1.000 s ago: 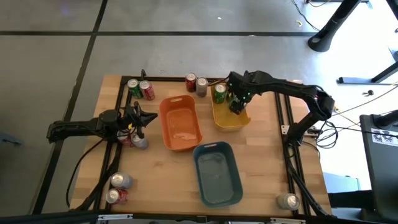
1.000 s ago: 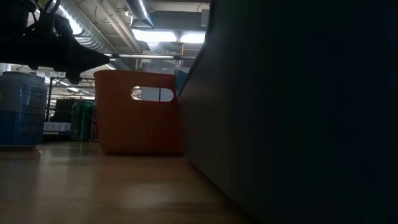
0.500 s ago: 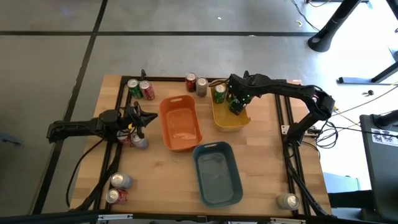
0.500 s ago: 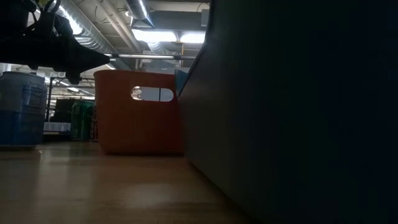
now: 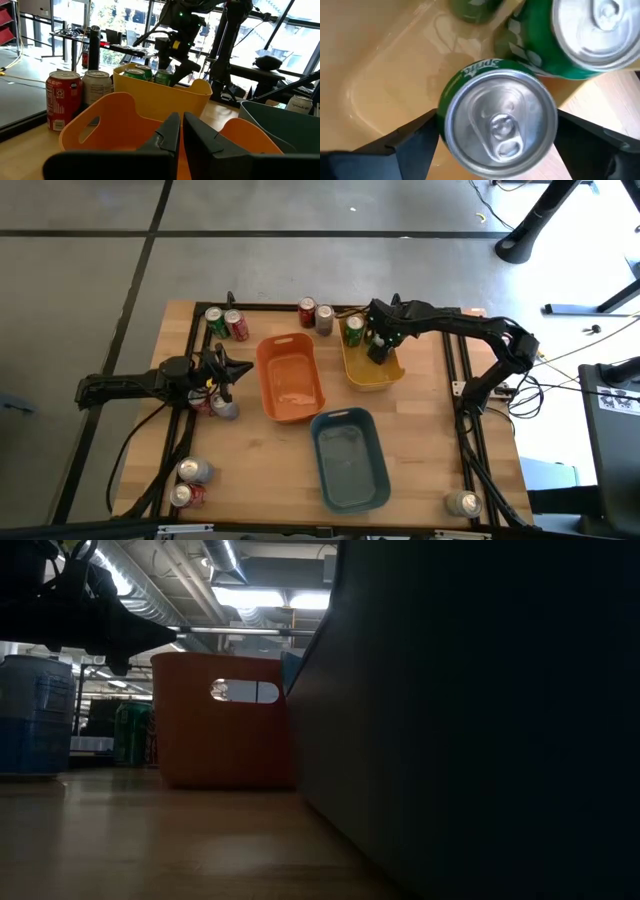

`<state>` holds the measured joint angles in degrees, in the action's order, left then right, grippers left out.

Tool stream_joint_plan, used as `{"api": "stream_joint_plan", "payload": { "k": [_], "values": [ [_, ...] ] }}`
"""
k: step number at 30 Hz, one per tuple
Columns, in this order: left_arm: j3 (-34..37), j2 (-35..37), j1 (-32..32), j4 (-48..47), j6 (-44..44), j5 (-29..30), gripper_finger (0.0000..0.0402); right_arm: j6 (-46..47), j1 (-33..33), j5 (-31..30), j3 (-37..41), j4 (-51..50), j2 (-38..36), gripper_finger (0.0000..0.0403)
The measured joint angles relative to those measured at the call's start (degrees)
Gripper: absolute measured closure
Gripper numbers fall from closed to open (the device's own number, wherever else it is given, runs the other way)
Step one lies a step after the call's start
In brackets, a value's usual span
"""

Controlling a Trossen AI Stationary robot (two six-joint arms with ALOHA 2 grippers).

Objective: Sort soda cans
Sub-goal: Put the green soda can into the yellow bin

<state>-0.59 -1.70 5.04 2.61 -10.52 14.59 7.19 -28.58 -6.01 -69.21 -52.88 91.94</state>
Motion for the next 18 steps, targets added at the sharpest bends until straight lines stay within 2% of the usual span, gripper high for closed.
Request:
{"api": "stream_joint_plan", "payload": {
  "k": [9, 14, 18],
  "values": [
    [0.0, 0.0, 0.0, 0.0, 0.0, 0.0, 0.0386, -0.9, 0.0, 0.0, -1.0, 0.0, 0.0, 0.0042],
    [0.0, 0.0, 0.0, 0.1, 0.0, 0.1, 0.0386, -2.2, 0.0, 0.0, -7.7, -6.6, -0.6, 0.0042],
    [-0.1, 0.0, 0.0, 2.4, -0.9, 3.8, 0.038, -3.0, 0.1, -0.2, -12.7, -9.4, -3.1, 0.0041]
  ]
}}
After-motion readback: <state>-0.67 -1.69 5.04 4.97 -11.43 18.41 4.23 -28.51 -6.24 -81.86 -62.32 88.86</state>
